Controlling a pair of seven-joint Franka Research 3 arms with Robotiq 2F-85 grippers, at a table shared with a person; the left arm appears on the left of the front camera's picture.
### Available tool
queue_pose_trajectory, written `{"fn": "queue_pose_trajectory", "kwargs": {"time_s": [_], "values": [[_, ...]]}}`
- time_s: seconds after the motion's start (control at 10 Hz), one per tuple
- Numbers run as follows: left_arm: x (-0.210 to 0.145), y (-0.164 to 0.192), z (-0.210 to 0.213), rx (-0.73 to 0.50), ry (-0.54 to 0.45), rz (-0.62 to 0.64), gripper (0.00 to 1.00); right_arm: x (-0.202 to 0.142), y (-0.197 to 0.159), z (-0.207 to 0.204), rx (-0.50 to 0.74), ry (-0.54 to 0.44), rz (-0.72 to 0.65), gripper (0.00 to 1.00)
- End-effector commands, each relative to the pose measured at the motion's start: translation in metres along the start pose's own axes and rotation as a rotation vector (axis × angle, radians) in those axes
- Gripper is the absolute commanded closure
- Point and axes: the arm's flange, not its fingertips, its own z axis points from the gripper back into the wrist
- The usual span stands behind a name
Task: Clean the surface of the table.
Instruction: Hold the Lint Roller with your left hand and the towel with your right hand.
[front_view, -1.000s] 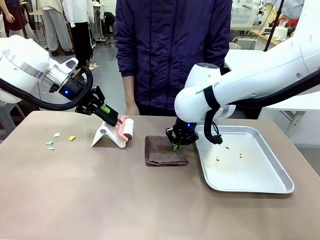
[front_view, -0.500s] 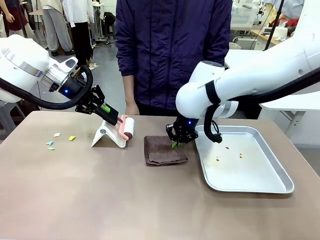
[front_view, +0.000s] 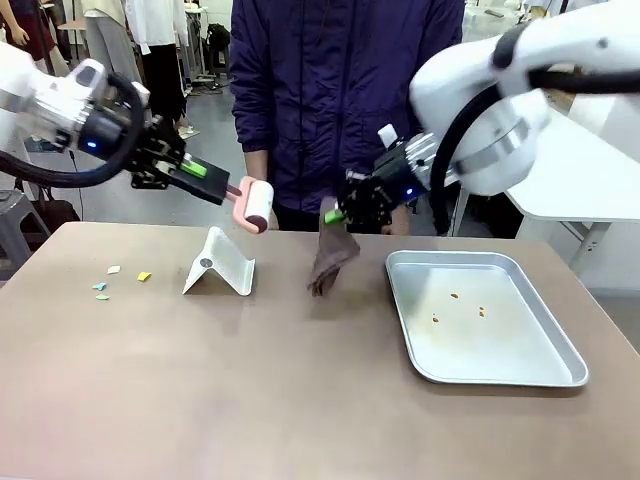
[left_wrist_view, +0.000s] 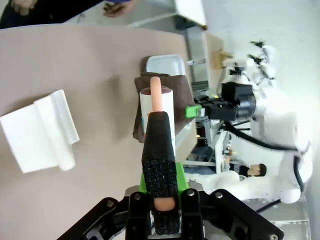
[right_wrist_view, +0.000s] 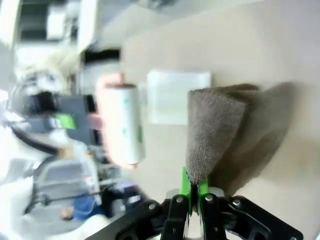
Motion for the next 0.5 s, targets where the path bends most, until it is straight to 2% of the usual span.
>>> {"fn": "queue_pose_trajectory", "kwargs": {"time_s": [0.0, 0.1, 0.3, 0.4], "values": [[-0.036, 0.017, 0.042, -0.152, 0.018, -0.074, 1.0, -0.093, -0.064, 0.064, 0.284, 0.063, -0.044, 1.0], [-0.057, 0.024, 0.071, -0.257, 0.078, -0.148, 1.0, -0.115, -0.066, 0.087, 0.363, 0.044, -0.05, 1.0], [-0.11, 0.044, 0.125, -0.316, -0.05, -0.188, 1.0, -0.16, -0.085, 0.135, 0.44, -0.037, -0.03, 1.0], [-0.132, 0.055, 0.142, -0.357, -0.113, -0.188, 1.0, -0.175, -0.101, 0.161, 0.45, -0.107, -0.079, 1.0]]}}
